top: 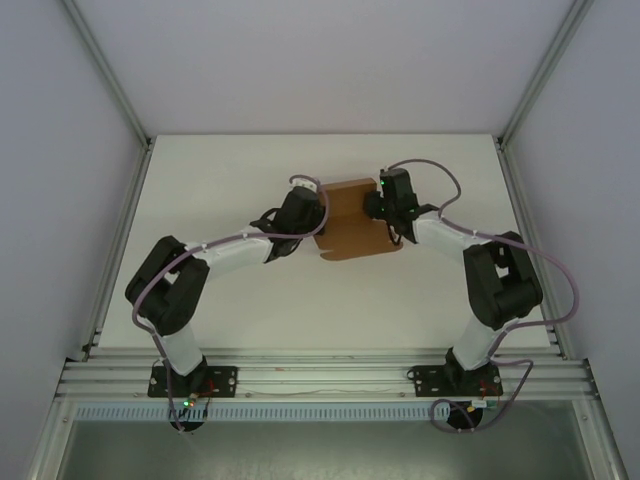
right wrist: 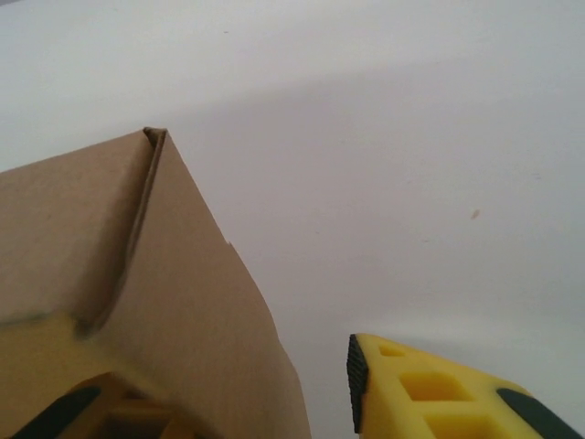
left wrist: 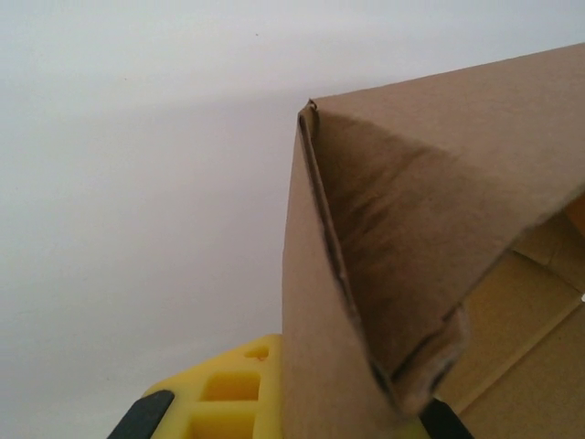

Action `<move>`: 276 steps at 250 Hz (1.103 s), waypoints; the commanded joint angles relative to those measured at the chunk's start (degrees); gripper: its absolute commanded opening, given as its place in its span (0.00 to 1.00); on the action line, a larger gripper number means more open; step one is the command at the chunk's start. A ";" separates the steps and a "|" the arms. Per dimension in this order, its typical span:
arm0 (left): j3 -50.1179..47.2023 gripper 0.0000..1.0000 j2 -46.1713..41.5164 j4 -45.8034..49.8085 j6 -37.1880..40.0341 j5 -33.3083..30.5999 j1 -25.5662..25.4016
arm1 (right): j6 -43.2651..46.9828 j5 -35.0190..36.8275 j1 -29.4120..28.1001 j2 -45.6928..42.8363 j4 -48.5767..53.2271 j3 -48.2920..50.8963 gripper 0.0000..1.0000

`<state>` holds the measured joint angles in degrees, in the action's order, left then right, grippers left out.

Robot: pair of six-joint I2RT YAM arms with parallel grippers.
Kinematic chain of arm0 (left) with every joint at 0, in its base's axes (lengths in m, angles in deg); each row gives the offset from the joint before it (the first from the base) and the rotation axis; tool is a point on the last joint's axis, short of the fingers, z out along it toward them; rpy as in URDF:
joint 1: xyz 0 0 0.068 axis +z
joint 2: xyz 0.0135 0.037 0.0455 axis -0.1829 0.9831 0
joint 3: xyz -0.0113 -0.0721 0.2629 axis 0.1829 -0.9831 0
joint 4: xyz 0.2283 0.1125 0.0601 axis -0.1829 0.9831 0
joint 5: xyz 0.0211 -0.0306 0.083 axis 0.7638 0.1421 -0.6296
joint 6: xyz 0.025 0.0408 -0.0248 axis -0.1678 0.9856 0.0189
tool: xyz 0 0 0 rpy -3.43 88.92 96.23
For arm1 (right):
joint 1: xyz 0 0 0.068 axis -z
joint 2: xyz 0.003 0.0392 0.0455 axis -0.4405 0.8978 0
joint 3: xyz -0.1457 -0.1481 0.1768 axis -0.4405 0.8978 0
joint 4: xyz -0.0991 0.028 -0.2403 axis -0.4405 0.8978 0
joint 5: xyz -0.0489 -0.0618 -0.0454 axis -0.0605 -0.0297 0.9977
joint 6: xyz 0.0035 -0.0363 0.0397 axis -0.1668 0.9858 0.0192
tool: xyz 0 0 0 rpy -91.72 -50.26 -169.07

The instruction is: Assemble paper box

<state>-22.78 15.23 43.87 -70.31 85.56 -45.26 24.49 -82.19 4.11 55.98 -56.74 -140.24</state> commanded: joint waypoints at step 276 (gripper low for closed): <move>4.54 0.00 -0.47 5.22 -1.90 -6.59 -0.17 | 18.00 49.47 -4.76 4.82 11.03 -6.53 0.00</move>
<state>-19.13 15.23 45.53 -72.12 84.29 -46.09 36.49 -53.44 -3.41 58.04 -49.35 -147.96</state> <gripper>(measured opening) 0.080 0.075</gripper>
